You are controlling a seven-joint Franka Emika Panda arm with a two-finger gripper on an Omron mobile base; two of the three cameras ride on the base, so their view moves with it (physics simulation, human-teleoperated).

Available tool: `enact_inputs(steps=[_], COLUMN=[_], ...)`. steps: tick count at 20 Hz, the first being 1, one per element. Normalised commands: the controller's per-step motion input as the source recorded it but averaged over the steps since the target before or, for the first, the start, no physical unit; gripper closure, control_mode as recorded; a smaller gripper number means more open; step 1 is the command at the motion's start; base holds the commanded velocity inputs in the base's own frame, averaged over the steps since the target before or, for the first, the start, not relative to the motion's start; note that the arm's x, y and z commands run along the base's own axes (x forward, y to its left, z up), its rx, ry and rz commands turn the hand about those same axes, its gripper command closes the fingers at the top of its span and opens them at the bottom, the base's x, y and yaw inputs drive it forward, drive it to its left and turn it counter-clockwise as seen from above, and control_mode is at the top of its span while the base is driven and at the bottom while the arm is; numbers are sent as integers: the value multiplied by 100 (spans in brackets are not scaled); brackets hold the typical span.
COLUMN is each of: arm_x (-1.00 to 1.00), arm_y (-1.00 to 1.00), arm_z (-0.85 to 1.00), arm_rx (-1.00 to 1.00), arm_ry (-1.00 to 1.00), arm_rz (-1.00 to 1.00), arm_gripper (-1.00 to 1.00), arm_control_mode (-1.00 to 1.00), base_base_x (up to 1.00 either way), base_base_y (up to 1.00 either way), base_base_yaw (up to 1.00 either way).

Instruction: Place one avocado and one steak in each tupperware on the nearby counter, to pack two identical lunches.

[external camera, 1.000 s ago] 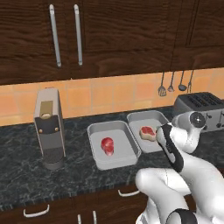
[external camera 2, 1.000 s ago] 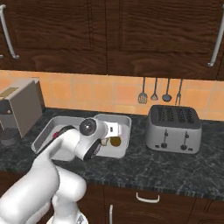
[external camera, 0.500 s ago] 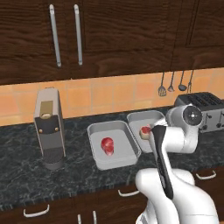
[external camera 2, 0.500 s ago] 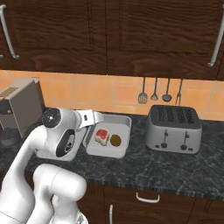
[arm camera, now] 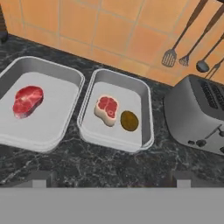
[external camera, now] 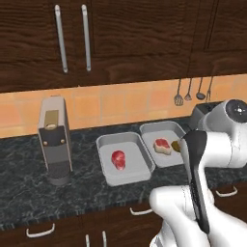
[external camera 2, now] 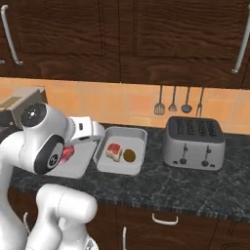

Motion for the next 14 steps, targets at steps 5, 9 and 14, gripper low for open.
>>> enact_inputs(steps=[5,9,14], arm_x=[0,0,0], arm_y=[0,0,0], arm_z=[0,0,0], arm_rx=[0,0,0], arm_ry=[0,0,0], arm_rz=[0,0,0], arm_gripper=[-100,-100,-100], arm_control_mode=[100,100,100], base_base_x=[-26,13,12], base_base_y=[-69,-100,-100], base_base_yaw=[0,-3,0])
